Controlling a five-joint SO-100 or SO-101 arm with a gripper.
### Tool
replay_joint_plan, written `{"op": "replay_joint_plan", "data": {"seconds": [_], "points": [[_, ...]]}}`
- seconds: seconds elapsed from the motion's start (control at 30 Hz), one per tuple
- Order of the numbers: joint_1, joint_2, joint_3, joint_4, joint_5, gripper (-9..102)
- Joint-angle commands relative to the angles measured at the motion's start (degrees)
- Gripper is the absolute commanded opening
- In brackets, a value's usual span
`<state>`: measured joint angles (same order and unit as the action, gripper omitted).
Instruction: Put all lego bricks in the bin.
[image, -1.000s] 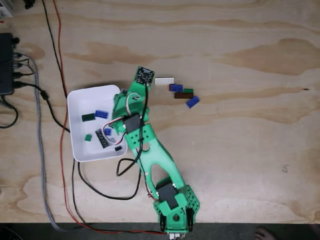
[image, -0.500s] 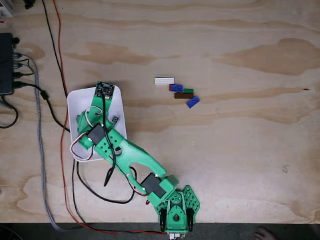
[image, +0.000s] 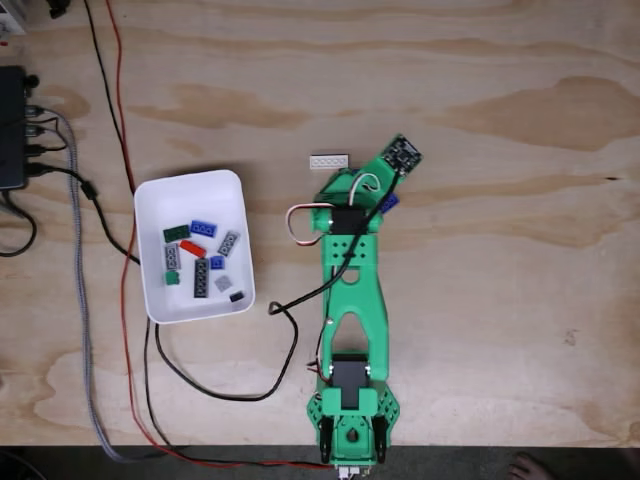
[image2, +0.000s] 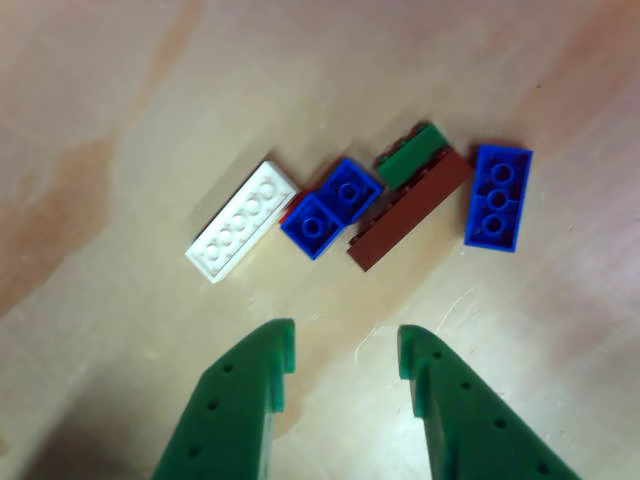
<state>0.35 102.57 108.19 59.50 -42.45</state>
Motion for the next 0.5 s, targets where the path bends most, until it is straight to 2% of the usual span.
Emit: {"op": "replay_joint_plan", "data": {"seconds": [0.0, 0.17, 0.47], "points": [[2.9, -3.08, 0.7, -3.52, -1.05, 8], [4.13, -9.49, -2.11, -3.34, 0.26, 10], [8.61, -17.05, -5.71, -8.26, 2.81, 15]]}}
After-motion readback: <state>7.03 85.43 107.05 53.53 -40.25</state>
